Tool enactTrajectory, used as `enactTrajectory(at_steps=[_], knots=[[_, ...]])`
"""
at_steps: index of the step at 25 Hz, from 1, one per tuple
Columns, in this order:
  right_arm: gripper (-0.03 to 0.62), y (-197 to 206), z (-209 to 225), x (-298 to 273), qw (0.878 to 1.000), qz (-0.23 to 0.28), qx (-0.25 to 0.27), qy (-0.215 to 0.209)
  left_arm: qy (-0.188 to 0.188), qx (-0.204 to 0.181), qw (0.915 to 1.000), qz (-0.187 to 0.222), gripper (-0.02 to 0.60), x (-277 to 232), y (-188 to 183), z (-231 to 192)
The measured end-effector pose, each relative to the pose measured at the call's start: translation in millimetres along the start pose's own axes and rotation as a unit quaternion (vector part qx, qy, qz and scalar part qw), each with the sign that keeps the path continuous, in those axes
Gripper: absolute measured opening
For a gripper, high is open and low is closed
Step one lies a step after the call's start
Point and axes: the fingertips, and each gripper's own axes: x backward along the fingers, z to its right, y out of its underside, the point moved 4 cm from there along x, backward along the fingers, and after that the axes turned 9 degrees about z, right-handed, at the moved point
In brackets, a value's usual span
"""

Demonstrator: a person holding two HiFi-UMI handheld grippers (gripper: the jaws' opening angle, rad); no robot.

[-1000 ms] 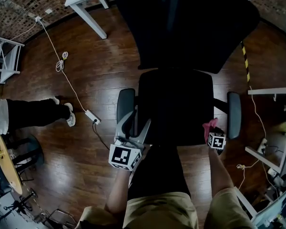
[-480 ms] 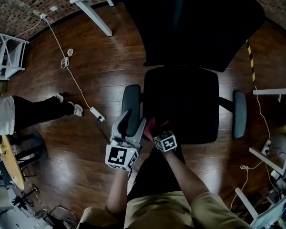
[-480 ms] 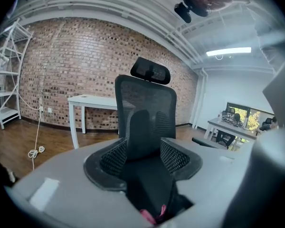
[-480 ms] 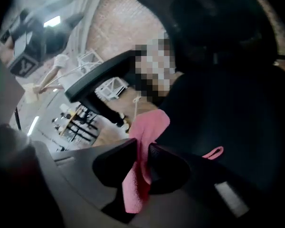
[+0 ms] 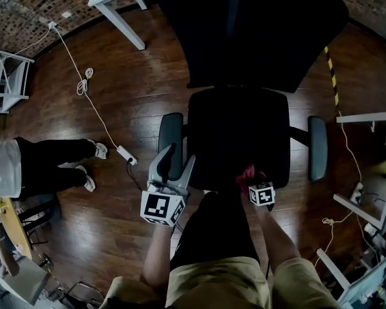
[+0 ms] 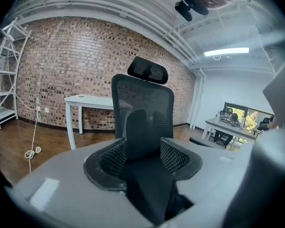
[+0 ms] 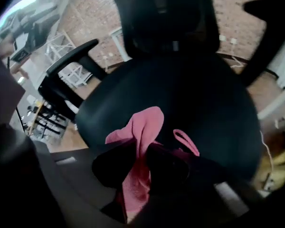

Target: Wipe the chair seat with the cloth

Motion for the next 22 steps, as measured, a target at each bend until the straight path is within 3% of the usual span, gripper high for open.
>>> enactTrajectory(at_steps=[2, 5, 8, 11, 12, 14, 16, 18, 20, 22], knots=[[0.075, 2.0, 63.5, 39.2, 0.998, 0.014, -0.017, 0.053, 0.009, 0.004, 0.9999, 0.003, 0.202, -7.0, -1.2, 8.3], [0.075, -4.6, 115.7, 75.5, 0.995, 0.025, -0.004, 0.096, 0.022, 0.006, 0.9997, 0.004, 0.202, -15.6, -3.7, 19.5], [0.075, -3.0, 129.2, 80.7, 0.990, 0.038, -0.036, 0.128, 0.026, 0.009, 0.9996, 0.005, 0.202, -18.6, -2.0, 25.2], [0.075, -5.1, 113.6, 72.7, 0.983, 0.060, -0.091, 0.147, 0.027, 0.007, 0.9996, 0.007, 0.202, -20.3, -2.6, 27.2], [0.075, -7.5, 97.6, 63.5, 0.983, 0.070, -0.112, 0.129, 0.025, 0.006, 0.9996, 0.008, 0.202, -20.9, -4.9, 26.8], [0.075, -14.3, 41.3, 32.4, 0.988, 0.084, -0.124, 0.045, 0.018, 0.004, 0.9998, 0.008, 0.201, -20.4, -6.8, 24.4], [0.075, -30.7, -48.9, -1.5, 0.989, 0.090, -0.073, -0.087, 0.010, 0.002, 0.9999, 0.004, 0.201, -17.4, -6.9, 21.8], [0.075, -47.2, -142.9, -25.2, 0.977, 0.079, 0.012, -0.199, 0.005, -0.001, 1.0000, 0.000, 0.201, -13.9, -4.3, 19.5], [0.075, -58.1, -206.3, -41.9, 0.963, 0.056, 0.093, -0.245, -0.001, -0.005, 1.0000, -0.001, 0.201, -11.9, -2.0, 15.8], [0.075, -56.3, -225.8, -57.0, 0.964, 0.026, 0.113, -0.240, -0.010, -0.005, 0.9999, -0.002, 0.201, -7.7, -1.9, 10.9]])
